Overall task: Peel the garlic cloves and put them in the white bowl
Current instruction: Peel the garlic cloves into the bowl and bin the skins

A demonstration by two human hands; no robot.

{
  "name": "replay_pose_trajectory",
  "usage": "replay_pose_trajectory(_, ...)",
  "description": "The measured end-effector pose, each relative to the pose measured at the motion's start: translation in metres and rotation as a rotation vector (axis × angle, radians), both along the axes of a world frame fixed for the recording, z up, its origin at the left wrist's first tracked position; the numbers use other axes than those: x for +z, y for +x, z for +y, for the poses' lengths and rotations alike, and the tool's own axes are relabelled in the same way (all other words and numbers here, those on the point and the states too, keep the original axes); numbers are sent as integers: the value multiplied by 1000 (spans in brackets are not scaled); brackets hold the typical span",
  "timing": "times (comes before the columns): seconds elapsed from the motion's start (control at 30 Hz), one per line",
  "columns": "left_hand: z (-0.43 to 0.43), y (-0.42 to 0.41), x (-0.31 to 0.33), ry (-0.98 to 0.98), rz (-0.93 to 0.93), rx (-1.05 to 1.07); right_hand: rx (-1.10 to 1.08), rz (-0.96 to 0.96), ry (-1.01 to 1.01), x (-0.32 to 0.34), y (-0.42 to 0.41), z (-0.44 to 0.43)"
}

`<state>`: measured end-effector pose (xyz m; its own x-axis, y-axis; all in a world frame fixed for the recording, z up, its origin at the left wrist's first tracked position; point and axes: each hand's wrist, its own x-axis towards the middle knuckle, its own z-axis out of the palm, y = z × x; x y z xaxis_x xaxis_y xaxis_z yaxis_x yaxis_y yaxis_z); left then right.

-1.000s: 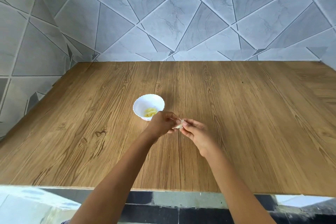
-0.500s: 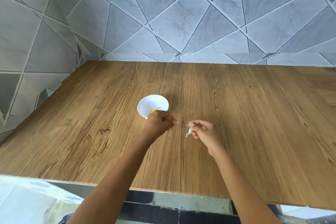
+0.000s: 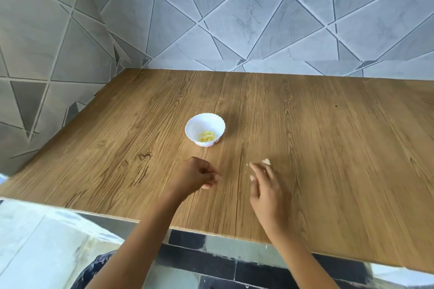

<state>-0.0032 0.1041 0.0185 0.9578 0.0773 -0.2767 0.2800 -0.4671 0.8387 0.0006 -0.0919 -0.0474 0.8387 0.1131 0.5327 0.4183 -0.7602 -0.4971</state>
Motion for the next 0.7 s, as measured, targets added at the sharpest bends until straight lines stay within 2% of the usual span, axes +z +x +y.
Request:
replay_pose_trajectory(0.13,-2,-10,-2,130,101,-63,83,130,-251,-10,-19,15)
replay_pose_trajectory(0.23,-9,-17,-2,150,147,-31,78,132,-407,-10,-18,13)
replay_pose_trajectory(0.7,-27,-6,-3,556,107,-3,90,215,-371,-5,-18,17)
